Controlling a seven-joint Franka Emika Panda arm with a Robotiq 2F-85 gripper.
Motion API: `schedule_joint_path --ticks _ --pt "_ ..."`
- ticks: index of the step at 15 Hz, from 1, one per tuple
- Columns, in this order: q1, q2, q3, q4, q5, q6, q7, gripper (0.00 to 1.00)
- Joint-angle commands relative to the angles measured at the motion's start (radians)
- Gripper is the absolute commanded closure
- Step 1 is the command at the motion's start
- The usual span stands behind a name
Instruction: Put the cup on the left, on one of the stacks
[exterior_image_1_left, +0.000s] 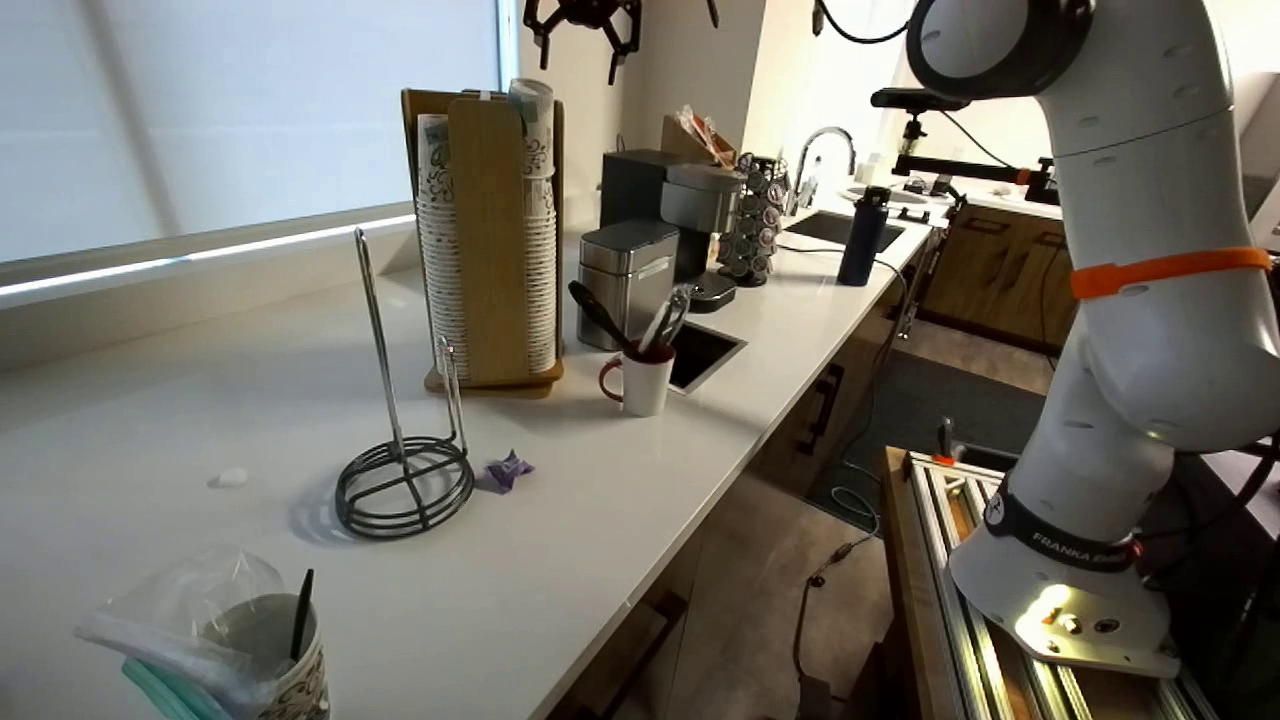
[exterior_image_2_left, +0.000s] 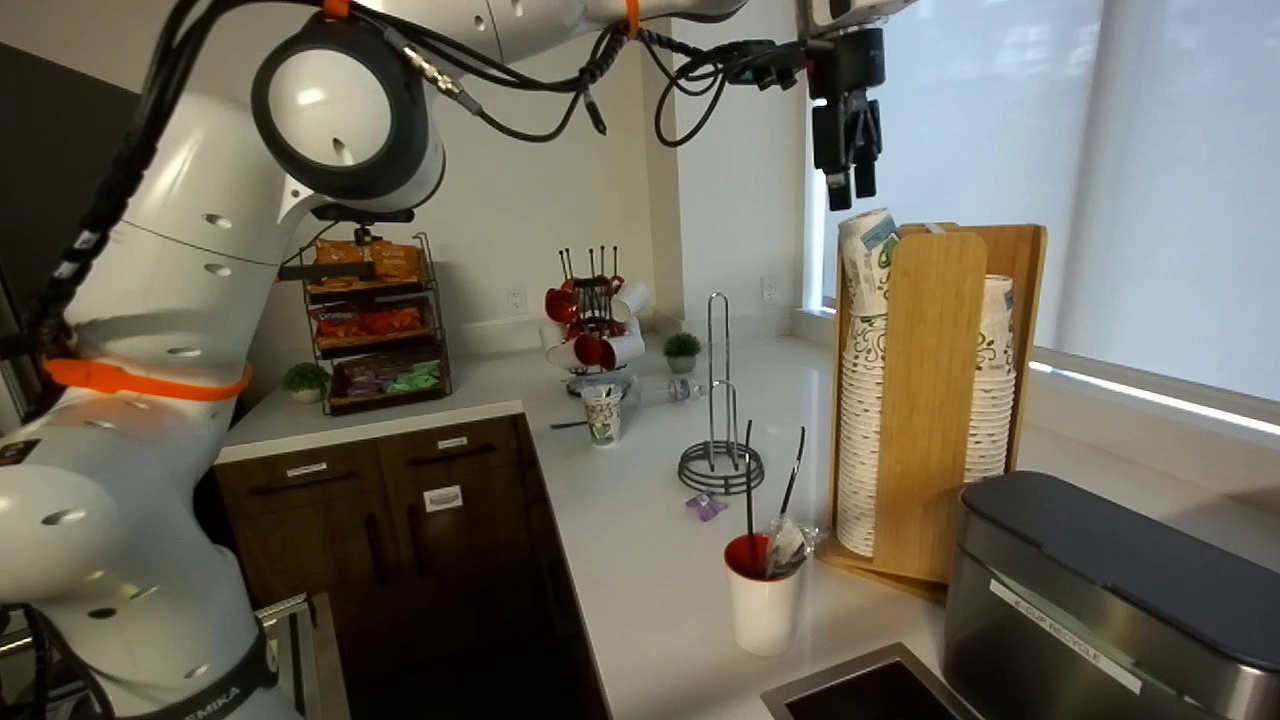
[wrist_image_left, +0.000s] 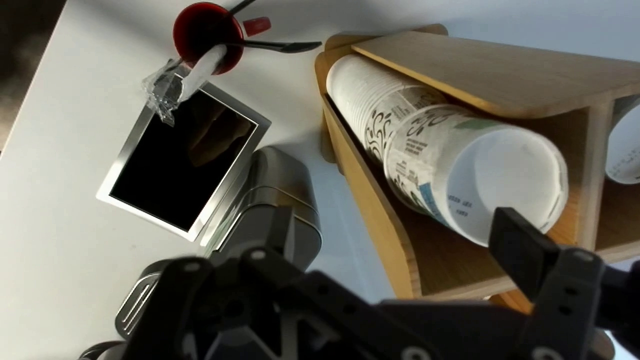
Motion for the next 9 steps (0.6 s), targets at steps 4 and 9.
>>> schedule_joint_path --ticks 4,9 --pt "-0.01 0.051 0.001 0.021 0.001 0.031 -0.038 0.0" --pt "-0.026 0.076 -0.03 0.003 -0.031 0.1 -0.044 0.0"
